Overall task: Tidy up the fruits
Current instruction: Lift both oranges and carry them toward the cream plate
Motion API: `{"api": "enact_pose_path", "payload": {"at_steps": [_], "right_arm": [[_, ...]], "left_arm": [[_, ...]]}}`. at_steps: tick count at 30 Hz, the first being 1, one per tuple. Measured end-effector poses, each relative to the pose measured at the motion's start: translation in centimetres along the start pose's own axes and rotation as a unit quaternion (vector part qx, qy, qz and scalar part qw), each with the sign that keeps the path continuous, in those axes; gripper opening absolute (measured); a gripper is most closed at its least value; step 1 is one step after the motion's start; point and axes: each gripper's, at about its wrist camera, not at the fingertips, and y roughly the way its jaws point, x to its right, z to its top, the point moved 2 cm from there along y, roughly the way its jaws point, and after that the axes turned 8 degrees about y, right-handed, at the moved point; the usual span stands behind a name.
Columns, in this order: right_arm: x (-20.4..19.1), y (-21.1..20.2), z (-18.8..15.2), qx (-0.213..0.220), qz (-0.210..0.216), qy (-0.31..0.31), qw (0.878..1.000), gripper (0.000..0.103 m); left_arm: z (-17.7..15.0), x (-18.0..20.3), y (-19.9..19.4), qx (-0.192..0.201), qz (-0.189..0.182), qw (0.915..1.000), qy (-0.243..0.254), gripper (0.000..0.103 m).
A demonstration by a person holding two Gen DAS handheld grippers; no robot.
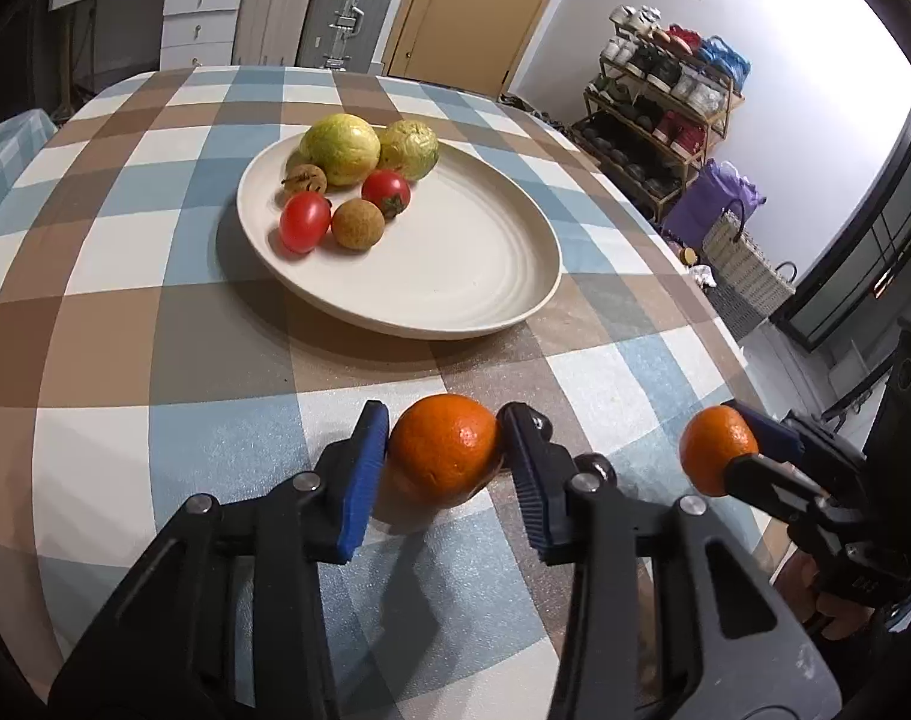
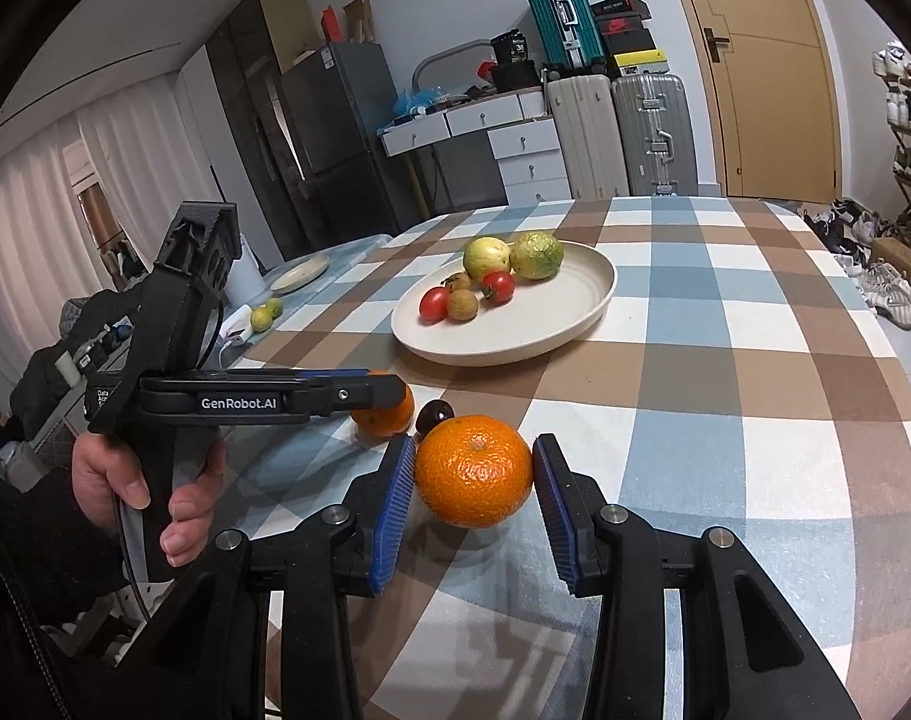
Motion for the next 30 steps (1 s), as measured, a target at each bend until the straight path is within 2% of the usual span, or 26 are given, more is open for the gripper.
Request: {"api": "enact_pose_path", "payload": {"at_steps": [6,20,30], "right_arm": [[-0.1,0.0,0.0,-0.001,-0.016,-0.011,1.000,0.041],[-0.4,1.2,0.9,-0.010,-0.013,-0.017,1.000,0.041],[1.0,4.5,3.9,-0.020,0.015,0.012,1.000,0.041]], "left_arm": [[-0.1,-0.2,-0.2,0.003,-0.006,1.0000,0.001,0.036],[0.2,-1.0,-1.4,0.021,-0.035,0.9990,-0.016,0.036],[3.7,-2.1,-2.5,0.047,-0.051,0.9975,-0.015,0.036]]}}
